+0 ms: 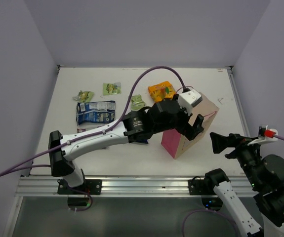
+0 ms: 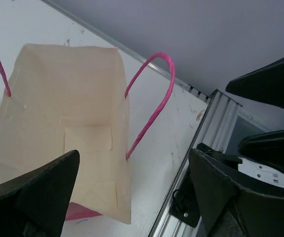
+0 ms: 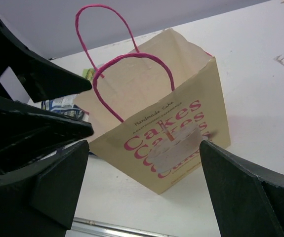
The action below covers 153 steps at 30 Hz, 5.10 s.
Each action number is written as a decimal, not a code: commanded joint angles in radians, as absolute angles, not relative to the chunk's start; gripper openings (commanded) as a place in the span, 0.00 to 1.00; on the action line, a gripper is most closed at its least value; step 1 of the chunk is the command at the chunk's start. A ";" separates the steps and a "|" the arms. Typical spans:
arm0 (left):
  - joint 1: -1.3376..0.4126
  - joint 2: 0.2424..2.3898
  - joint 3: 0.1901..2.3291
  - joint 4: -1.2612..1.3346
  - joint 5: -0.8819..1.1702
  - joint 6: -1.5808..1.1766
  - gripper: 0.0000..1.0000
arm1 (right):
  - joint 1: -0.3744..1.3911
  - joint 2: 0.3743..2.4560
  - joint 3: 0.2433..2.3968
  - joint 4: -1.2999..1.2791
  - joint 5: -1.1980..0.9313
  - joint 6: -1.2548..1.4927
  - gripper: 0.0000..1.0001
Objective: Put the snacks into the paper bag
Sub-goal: Place the paper bag at the center of the board, then adjust the paper bag at the center of the board.
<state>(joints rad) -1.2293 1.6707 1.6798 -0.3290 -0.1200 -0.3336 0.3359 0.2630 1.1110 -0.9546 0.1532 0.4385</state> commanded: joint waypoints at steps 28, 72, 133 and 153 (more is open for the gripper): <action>-0.713 1.074 1.221 -0.477 -0.301 -0.359 1.00 | 0.339 0.598 1.055 -0.818 0.114 0.600 0.99; -0.615 1.028 1.022 -0.336 -0.235 -0.258 1.00 | 0.199 1.034 1.247 -0.638 0.319 0.054 0.75; -0.615 1.354 1.158 -0.229 -0.127 -0.316 0.98 | 0.201 0.936 1.152 -0.784 0.359 0.307 0.13; -0.615 1.738 1.371 -0.107 -0.049 -0.399 0.97 | 0.210 0.931 1.221 -0.842 0.364 0.230 0.00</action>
